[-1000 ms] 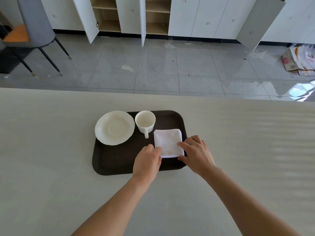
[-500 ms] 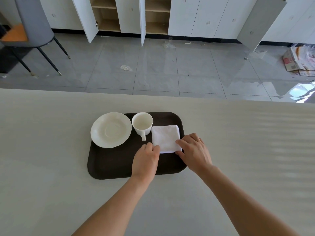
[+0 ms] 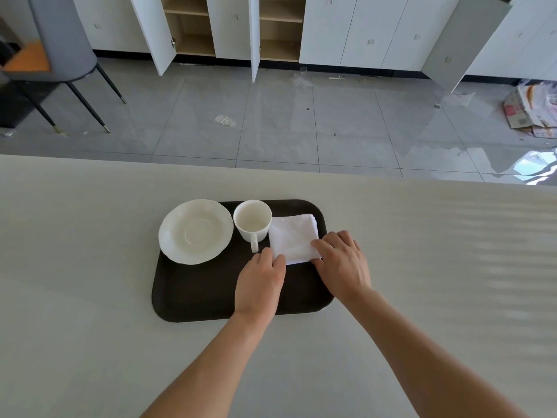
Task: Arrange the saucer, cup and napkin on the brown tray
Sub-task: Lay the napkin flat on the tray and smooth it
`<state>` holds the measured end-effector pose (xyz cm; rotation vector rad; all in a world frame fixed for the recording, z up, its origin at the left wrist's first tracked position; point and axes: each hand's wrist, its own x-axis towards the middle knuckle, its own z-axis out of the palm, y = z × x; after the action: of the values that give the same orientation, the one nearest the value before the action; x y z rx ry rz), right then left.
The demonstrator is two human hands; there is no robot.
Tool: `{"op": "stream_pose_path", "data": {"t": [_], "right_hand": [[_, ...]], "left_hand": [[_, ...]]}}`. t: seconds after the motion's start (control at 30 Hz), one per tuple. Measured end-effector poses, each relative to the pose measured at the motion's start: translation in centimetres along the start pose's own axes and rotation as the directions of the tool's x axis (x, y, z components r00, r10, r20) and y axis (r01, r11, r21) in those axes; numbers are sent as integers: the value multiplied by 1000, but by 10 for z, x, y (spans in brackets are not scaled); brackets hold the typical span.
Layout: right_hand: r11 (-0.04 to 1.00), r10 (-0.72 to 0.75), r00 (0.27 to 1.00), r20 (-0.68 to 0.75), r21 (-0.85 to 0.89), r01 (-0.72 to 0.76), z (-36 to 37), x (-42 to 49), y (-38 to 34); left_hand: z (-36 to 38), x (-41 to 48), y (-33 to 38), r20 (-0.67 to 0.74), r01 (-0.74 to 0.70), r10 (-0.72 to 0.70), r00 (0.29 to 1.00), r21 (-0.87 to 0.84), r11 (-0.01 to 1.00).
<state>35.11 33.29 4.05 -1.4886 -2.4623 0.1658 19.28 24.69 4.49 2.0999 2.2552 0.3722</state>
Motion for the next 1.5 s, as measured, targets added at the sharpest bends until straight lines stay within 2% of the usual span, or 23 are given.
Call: {"op": "stream_pose_path", "data": {"t": [0.17,0.47,0.83,0.97,1.07,1.2,1.27,1.5], "right_hand": [[1000,-17,999,36,0,17,-2,-5,4],[1000,-16,1000,-6,-11,16,5,9,1],[999,32,999,-25,-18,-33,14,14,-2],[999,30,999,-30,22,-29,14,13,1],[998,6,998,60,55,-9,15,22,-4],[994,-14,961,275,-103,44,28,47,-5],[988,11,944,331,-149,41,34,50,-1],[992,19,967,253,-126,13,30,31,2]], "left_hand": [[3,0,-5,27,-114,113,993,37,993],[1,13,-7,51,-174,168,984,165,971],[20,6,-11,-21,-123,125,992,52,991],[22,5,-13,1,-115,116,993,-32,993],[20,4,-11,26,-157,158,987,-44,987],[24,1,-7,87,-154,153,984,-3,988],[26,0,-9,115,-144,141,983,15,989],[30,2,-16,196,-143,144,970,-23,990]]}}
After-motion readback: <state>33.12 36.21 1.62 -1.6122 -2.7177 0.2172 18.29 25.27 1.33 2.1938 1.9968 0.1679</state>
